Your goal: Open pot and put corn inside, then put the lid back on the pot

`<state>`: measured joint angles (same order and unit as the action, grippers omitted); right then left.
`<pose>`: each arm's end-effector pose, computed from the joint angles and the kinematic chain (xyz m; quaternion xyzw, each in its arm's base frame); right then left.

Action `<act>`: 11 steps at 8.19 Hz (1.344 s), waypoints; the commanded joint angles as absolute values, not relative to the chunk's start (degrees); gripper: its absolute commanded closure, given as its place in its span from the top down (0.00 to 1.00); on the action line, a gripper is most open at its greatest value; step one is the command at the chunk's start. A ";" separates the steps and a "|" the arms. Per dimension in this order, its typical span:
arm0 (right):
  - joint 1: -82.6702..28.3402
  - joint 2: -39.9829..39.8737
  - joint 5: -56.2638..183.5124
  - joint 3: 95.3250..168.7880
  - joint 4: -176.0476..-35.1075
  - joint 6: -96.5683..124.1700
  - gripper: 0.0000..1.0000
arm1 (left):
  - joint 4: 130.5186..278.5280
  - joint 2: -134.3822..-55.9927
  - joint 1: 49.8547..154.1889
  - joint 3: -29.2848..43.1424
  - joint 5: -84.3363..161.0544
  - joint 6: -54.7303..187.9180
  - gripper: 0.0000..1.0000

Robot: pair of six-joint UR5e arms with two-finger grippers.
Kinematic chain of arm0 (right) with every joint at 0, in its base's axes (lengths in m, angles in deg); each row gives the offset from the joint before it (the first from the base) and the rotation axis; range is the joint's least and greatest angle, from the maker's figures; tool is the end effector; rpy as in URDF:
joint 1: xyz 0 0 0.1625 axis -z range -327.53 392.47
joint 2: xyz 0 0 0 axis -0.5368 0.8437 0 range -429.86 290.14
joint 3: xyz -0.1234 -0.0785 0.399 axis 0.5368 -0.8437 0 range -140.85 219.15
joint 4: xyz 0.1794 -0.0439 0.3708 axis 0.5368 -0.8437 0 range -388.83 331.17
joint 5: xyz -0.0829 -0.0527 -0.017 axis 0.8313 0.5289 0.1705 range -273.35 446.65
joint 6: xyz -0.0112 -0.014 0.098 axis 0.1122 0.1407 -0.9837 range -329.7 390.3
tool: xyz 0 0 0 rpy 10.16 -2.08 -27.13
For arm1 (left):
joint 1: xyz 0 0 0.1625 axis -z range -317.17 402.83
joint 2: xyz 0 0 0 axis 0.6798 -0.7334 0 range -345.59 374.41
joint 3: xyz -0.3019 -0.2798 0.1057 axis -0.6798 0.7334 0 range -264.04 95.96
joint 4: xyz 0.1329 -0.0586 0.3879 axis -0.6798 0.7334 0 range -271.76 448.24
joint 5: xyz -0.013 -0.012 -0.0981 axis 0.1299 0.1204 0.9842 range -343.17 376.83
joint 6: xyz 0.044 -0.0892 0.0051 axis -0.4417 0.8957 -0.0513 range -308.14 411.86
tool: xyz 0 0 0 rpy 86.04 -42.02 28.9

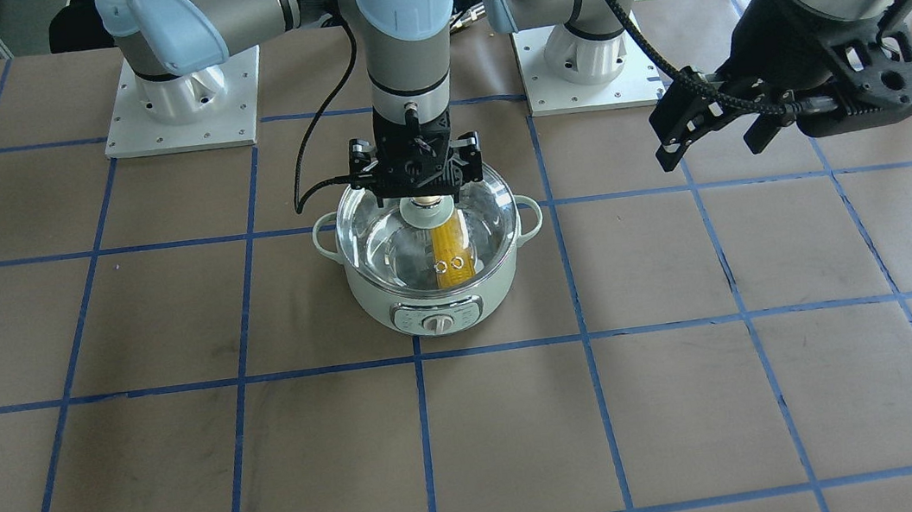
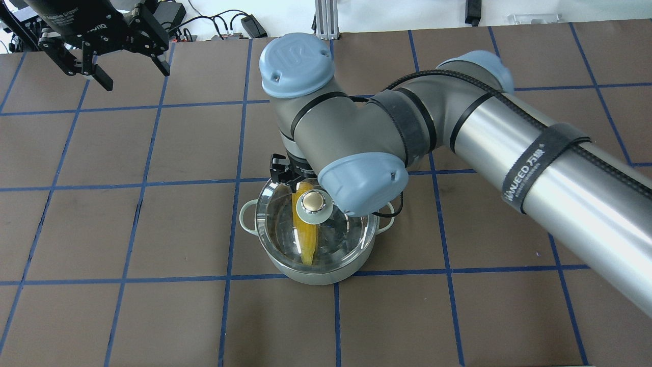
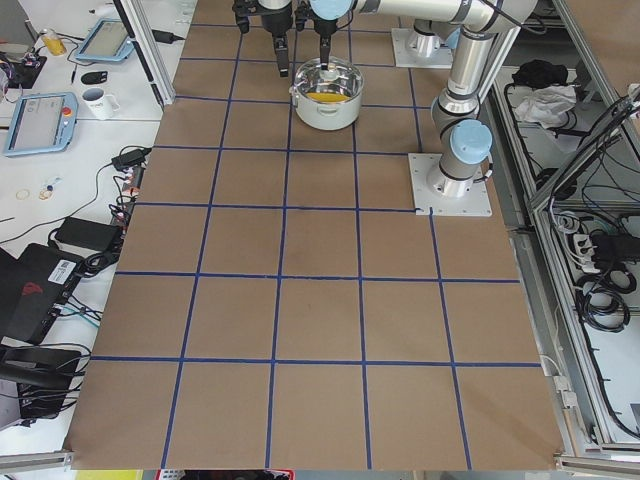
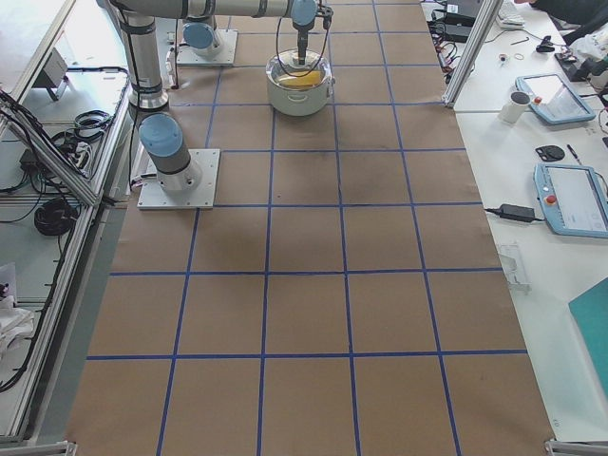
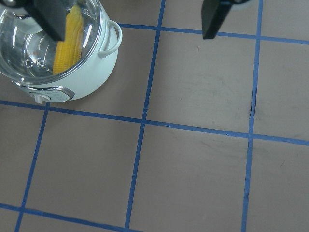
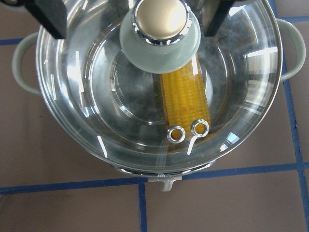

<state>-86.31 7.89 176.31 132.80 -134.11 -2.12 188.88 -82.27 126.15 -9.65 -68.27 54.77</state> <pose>0.3898 -0.4316 0.3697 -0.0318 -0.9995 -0.0061 0.0002 -0.0788 -0.5463 0.5433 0.0841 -0.9954 -0.0135 0.0432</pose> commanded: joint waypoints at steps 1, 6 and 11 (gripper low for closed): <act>-78.76 16.59 177.17 132.58 -128.62 2.48 1.00 | 188.79 -82.45 126.15 -9.69 -68.25 54.76 1.00; -58.15 24.35 177.79 131.44 -119.02 29.42 1.00 | 188.27 -82.71 126.15 -9.95 -68.17 54.76 1.00; -58.50 24.62 174.27 131.44 -119.19 29.86 1.00 | 188.26 -82.71 126.15 -9.77 -68.16 54.76 1.00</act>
